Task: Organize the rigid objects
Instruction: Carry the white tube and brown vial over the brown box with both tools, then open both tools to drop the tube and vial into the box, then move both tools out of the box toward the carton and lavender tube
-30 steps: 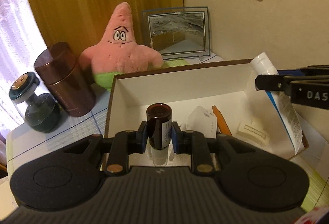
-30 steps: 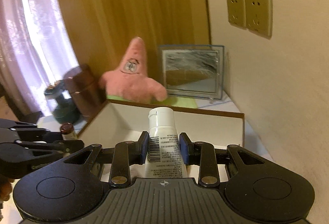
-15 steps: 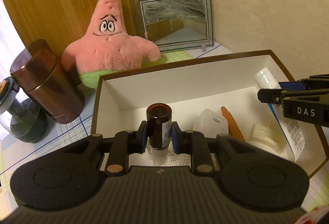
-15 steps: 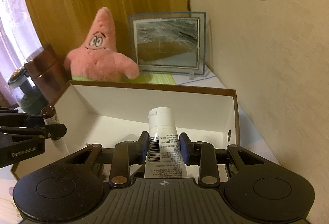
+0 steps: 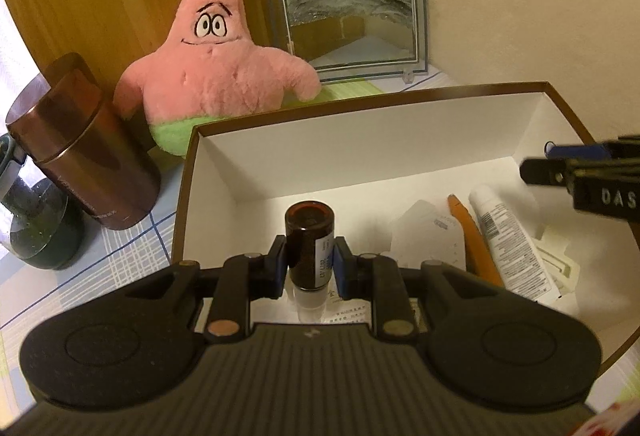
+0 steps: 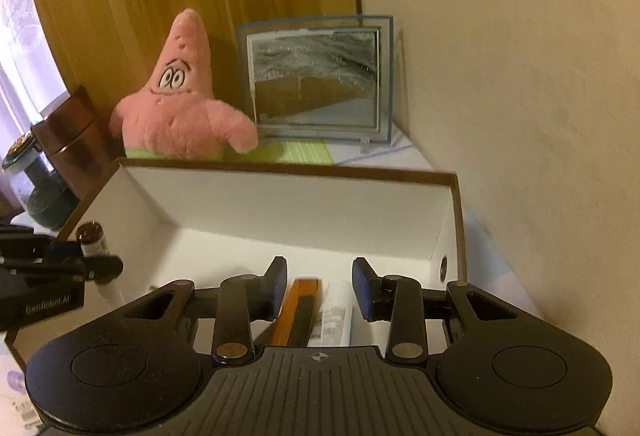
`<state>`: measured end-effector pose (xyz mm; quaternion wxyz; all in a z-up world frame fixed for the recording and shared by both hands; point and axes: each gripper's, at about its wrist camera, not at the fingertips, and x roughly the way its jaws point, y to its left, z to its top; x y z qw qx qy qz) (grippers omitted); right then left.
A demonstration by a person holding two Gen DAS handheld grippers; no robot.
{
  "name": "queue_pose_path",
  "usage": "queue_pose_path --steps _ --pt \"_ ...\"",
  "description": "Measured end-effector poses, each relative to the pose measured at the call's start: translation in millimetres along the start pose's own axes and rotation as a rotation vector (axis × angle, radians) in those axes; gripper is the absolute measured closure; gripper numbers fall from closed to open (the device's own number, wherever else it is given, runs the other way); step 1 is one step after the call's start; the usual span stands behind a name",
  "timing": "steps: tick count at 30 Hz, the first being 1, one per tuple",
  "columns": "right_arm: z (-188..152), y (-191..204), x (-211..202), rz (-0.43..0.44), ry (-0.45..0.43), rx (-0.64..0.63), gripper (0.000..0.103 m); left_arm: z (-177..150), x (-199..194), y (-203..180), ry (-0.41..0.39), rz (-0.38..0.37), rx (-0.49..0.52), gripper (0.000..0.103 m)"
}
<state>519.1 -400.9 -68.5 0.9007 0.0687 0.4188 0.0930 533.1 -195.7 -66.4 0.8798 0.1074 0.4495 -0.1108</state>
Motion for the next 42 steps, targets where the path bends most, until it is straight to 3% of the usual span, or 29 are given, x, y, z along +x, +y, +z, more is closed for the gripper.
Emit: queue_pose_path --steps 6,8,10,13,18,42 --pt "-10.7 0.8 -1.4 0.012 0.043 0.001 0.066 1.3 4.9 2.0 0.008 -0.001 -0.001 0.083" --pt "-13.0 1.0 -3.6 0.016 0.046 0.006 0.065 3.5 3.2 2.0 -0.004 0.012 0.0 0.078" --pt "-14.9 2.0 -6.6 0.015 0.048 0.008 0.063 6.4 -0.1 3.3 -0.022 0.019 -0.001 0.064" --pt "-17.1 4.7 -12.6 0.014 0.046 -0.004 0.058 10.0 -8.3 7.3 -0.043 0.025 -0.013 0.052" --pt "-22.1 11.3 -25.4 0.034 0.036 -0.023 0.048 7.5 -24.8 14.0 -0.047 0.029 -0.036 0.045" --pt "-55.8 32.2 -100.0 0.087 -0.008 -0.03 0.043 -58.0 -131.6 7.0 -0.085 -0.013 -0.125 0.042"
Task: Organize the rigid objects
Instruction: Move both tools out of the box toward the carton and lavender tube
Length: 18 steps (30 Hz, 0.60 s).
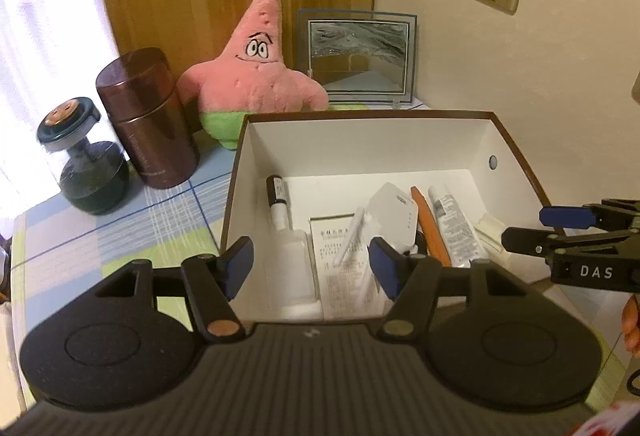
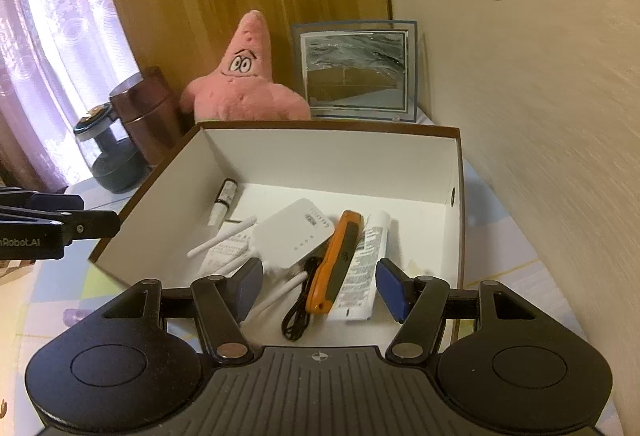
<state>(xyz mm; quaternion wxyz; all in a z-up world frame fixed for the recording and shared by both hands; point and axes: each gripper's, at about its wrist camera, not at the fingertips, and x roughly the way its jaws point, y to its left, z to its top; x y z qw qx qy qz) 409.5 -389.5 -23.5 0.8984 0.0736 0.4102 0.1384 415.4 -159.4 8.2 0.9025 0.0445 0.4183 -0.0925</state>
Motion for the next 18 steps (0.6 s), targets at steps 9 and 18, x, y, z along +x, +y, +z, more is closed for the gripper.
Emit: queue_pose_path --steps 9,18 --pt "-19.8 23.5 -23.0 0.05 0.007 -0.03 0.043 -33.0 -38.6 10.6 -0.006 0.037 -0.046 0.042" --pt "-47.5 57.6 -31.8 0.11 0.043 -0.08 0.043 -81.1 -66.0 28.6 0.03 0.062 -0.126 0.042"
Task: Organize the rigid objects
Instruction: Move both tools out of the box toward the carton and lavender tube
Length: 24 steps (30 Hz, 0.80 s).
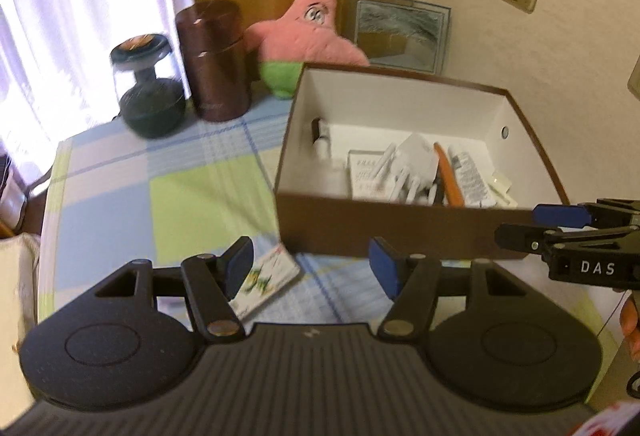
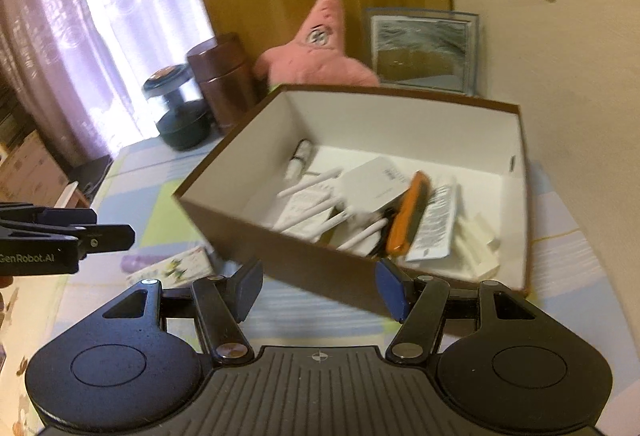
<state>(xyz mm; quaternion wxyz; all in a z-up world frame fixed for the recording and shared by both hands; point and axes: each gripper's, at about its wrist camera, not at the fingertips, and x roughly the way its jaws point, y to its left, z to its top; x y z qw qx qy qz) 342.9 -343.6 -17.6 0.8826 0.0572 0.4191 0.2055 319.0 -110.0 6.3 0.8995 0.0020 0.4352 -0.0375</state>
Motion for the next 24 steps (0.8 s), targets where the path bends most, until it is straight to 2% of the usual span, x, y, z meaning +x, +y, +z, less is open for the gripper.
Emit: queue_pose_path --steps 13,24 --pt "-35.4 61.9 19.5 0.116 0.092 -0.086 0.043 -59.1 -18.5 42.1 0.039 0.071 -0.086 0.043" --pt "-51.0 97.5 49.5 0.149 0.158 -0.127 0.043 -83.4 -16.2 74.1 0.059 0.112 -0.12 0.043"
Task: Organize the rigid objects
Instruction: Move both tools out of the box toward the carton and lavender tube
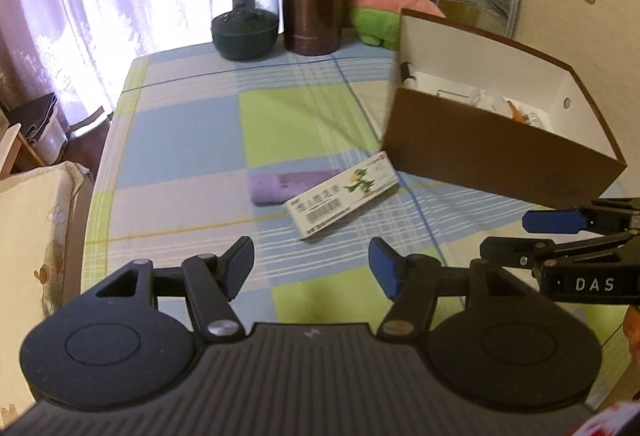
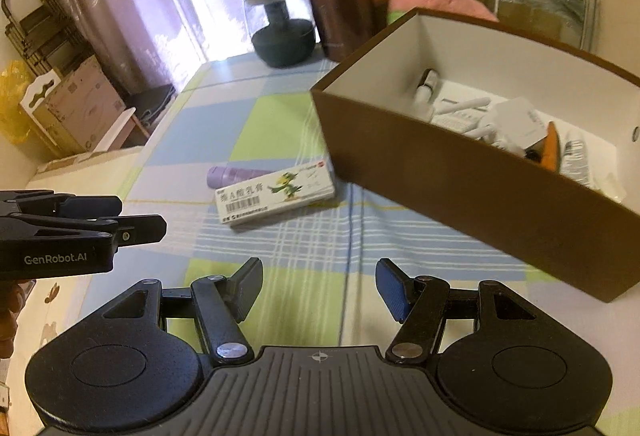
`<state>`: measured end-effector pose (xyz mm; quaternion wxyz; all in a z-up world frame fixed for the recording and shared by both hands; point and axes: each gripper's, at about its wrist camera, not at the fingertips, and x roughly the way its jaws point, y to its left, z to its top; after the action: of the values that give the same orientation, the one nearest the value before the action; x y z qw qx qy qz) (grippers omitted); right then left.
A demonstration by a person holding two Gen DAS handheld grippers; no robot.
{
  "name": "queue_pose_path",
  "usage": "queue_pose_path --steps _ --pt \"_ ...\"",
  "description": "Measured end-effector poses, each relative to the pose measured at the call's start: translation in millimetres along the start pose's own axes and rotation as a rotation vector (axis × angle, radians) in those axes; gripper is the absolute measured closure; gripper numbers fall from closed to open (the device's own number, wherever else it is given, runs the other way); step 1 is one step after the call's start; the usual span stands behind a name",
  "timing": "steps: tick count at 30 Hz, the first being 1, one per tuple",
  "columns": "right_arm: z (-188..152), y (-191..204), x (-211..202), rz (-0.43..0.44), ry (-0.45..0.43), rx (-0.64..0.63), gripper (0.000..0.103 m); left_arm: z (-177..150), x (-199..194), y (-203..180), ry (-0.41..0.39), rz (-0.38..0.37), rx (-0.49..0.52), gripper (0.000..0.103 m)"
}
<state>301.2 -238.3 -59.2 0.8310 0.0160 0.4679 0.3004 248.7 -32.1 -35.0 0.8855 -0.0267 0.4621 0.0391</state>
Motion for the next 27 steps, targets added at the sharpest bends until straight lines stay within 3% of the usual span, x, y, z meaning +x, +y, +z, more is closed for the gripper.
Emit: queue_pose_path --steps 14,19,27 --pt "10.1 29.9 52.7 0.006 0.062 0.005 0.043 -2.7 36.2 36.9 0.059 0.005 -0.03 0.044" --pt "18.7 33.9 73.4 0.001 0.074 0.037 0.043 2.2 55.1 47.9 0.079 -0.003 -0.034 0.05" --pt "36.3 25.1 108.4 0.004 0.074 0.221 0.043 14.2 88.2 61.8 0.107 -0.022 -0.023 0.05"
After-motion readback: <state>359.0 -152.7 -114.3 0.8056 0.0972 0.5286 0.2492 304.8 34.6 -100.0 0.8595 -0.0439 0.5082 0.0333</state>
